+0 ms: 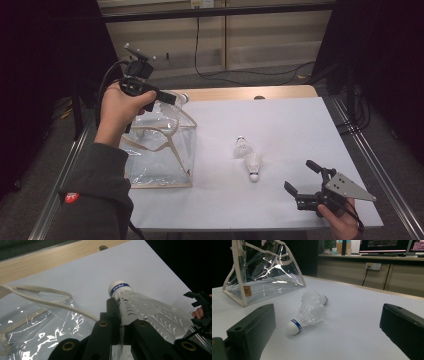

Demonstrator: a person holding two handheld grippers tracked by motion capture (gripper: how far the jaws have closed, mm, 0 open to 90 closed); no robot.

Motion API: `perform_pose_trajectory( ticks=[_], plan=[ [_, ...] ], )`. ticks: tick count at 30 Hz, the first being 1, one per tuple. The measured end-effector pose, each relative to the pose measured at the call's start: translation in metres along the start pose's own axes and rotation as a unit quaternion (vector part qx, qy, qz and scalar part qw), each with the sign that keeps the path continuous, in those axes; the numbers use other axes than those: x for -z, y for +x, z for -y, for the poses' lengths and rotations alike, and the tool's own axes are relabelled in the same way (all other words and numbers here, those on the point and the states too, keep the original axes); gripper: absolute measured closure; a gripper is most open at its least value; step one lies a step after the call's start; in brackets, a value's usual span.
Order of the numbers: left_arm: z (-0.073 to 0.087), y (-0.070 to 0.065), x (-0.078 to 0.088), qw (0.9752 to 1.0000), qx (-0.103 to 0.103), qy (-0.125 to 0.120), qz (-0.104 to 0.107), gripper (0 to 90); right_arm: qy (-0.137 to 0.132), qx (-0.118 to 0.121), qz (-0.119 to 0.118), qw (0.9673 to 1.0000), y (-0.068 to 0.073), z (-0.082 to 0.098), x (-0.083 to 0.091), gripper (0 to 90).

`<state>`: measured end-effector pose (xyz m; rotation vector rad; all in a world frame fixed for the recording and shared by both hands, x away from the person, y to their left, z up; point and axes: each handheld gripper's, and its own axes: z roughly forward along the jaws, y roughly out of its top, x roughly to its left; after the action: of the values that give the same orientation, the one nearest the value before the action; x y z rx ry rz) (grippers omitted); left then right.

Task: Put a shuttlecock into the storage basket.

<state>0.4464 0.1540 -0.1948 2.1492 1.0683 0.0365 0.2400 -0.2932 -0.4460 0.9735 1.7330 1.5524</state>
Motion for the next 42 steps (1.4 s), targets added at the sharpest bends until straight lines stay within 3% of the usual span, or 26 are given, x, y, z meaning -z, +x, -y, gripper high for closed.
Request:
perform_pose_trajectory(
  ticks=[42],
  plan=[
    [0.003, 0.018, 0.011, 0.9992, 0.030, -0.012, -0.024, 89.1, 0.000, 0.000, 0.002, 1.0000, 0.000, 0.000, 0.001, 0.5]
  ],
)
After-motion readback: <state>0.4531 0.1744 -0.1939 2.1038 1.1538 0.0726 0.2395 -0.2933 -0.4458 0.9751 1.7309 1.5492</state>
